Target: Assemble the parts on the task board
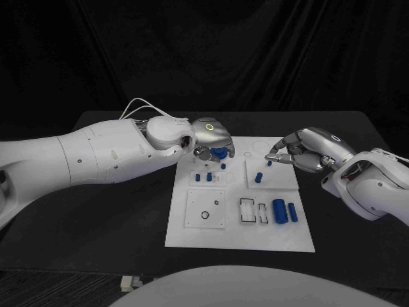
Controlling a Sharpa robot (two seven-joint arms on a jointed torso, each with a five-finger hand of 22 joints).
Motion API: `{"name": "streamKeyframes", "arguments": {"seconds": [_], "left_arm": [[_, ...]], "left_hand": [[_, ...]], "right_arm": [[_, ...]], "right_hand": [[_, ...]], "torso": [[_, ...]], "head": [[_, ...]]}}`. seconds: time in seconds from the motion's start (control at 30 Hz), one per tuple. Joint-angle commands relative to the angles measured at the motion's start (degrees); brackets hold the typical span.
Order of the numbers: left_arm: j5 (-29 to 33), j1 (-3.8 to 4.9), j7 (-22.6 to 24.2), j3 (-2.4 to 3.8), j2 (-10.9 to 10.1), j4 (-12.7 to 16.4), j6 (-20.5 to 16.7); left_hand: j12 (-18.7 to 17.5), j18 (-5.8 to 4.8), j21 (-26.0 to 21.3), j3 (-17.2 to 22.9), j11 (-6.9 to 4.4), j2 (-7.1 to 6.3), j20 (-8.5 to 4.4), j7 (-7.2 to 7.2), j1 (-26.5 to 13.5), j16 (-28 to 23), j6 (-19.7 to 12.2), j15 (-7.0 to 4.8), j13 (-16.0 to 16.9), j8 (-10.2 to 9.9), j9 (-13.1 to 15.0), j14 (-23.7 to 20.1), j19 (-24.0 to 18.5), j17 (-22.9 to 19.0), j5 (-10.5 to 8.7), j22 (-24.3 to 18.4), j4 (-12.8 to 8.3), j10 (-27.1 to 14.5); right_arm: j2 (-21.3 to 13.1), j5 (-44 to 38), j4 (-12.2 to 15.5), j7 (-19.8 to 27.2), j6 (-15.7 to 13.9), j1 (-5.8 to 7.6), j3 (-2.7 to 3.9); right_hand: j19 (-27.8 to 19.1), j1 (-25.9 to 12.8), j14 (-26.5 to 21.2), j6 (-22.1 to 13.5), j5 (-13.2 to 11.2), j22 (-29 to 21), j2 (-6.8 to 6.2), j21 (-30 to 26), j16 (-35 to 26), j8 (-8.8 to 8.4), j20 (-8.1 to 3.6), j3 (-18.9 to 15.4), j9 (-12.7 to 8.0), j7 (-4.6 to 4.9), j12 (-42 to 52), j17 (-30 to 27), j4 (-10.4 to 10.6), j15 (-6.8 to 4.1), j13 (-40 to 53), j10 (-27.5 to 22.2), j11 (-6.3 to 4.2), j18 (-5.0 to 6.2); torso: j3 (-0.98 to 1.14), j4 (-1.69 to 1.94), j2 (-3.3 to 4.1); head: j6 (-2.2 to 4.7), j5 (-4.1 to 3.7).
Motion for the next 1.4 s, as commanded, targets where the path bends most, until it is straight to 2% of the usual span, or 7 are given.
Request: {"name": "streamKeyframes", "arguments": {"seconds": [0.03, 0.6, 1.17, 1.27, 1.33, 1.4], "left_arm": [[-1.14, -0.37, 1.02, 0.07, 0.56, -0.54, -0.84], [-1.18, -1.70, 0.98, 0.07, 3.17, -3.61, 0.20], [-1.18, -3.53, 1.36, 0.08, 5.29, -7.22, 1.39], [-1.19, -3.70, 1.49, 0.08, 5.57, -7.79, 1.36], [-1.19, -3.86, 1.57, 0.08, 5.82, -8.38, 1.36], [-1.19, -3.97, 1.66, 0.08, 6.00, -8.77, 1.31]], "left_hand": [[-0.01, -0.13, -0.19, 0.30, -0.02, -0.17, -0.05, -0.05, -0.29, -0.34, 0.56, -0.27, -0.06, 0.25, -0.12, 0.27, -0.46, -0.06, -0.17, 10.64, -0.04, 0.32], [0.86, -0.09, -0.37, 0.75, -0.10, -0.28, -0.11, 0.74, -1.06, -0.25, 1.29, -0.33, 0.08, 0.34, -0.63, 0.12, -0.59, -0.25, -0.28, 10.60, -0.24, 1.76], [1.10, 0.06, -1.26, 1.32, -0.23, -0.16, -0.07, 1.03, -1.20, -0.52, 2.23, -0.26, 0.17, 0.66, -0.83, -0.30, -1.12, -0.89, -0.01, 10.36, -0.59, 2.08], [1.27, 0.08, -1.37, 1.92, -0.30, -0.06, -0.06, 1.16, -0.98, -0.49, 2.68, -0.24, 0.24, 0.79, -0.97, -0.44, -1.23, -1.01, 0.82, 10.35, -1.00, 2.40], [1.50, 0.09, -1.47, 3.04, -0.32, -0.19, -0.06, 1.36, -0.81, -0.38, 3.13, -0.23, 0.33, 0.86, -1.27, -0.57, -1.35, -1.12, 3.10, 10.33, -1.62, 2.93], [1.56, 0.09, -1.49, 3.40, -0.19, -0.23, -0.06, 1.37, -0.82, -0.33, 3.25, -0.22, 0.36, 0.89, -1.35, -0.60, -1.38, -1.13, 3.61, 10.33, -1.77, 3.08]], "right_arm": [[0.11, -0.07, -0.05, 0.19, -0.32, -0.16, 0.04], [0.24, -0.07, -0.26, 0.09, -0.01, -0.21, 0.04], [0.16, -0.04, -0.36, -0.10, 0.43, -0.23, 0.04], [0.18, -0.04, -0.38, -0.11, 0.49, -0.28, 0.04], [0.18, -0.04, -0.36, -0.16, 0.60, -0.33, 0.04], [0.14, -0.04, -0.34, -0.19, 0.67, -0.37, 0.04]], "right_hand": [[0.94, 0.41, 5.65, 0.47, 0.20, 11.48, 0.00, 0.05, 0.05, 0.21, 0.04, -0.34, 0.07, 0.04, -0.29, 14.49, -0.10, -0.45, 13.98, 5.63, -0.06, 0.45], [0.90, 0.41, 5.61, 0.51, 0.27, 11.45, 0.04, -0.06, -0.04, 0.21, 0.02, -0.41, 0.07, 0.02, -0.35, 14.38, -0.07, -0.47, 13.91, 5.58, -0.07, 0.48], [0.85, 0.42, 5.57, 0.53, 0.31, 11.41, 0.07, -0.17, -0.13, 0.21, 0.01, -0.45, 0.07, 0.01, -0.45, 14.27, -0.06, -0.48, 13.81, 5.50, -0.08, 0.51], [0.82, 0.43, 5.57, 0.53, 0.32, 11.39, 0.07, -0.25, -0.15, 0.20, 0.00, -0.48, 0.06, 0.01, -0.47, 14.24, -0.06, -0.48, 13.79, 5.48, -0.08, 0.52], [0.82, 0.43, 5.57, 0.53, 0.32, 11.39, 0.07, -0.25, -0.15, 0.20, 0.00, -0.48, 0.06, 0.01, -0.47, 14.24, -0.06, -0.48, 13.79, 5.48, -0.08, 0.52], [0.82, 0.43, 5.57, 0.53, 0.32, 11.39, 0.07, -0.25, -0.15, 0.20, 0.00, -0.48, 0.06, 0.01, -0.47, 14.24, -0.06, -0.48, 13.79, 5.48, -0.08, 0.52]], "torso": [[0.00, 0.02, -0.01], [-0.01, 0.00, -0.03], [0.00, 0.00, -0.04], [-0.01, 0.01, -0.05], [0.01, 0.02, -0.05], [-0.01, 0.02, -0.05]], "head": [[-0.01, 0.09], [-0.01, 0.25], [-0.01, 0.16], [-0.01, 0.15], [-0.01, 0.11], [-0.01, 0.13]]}}
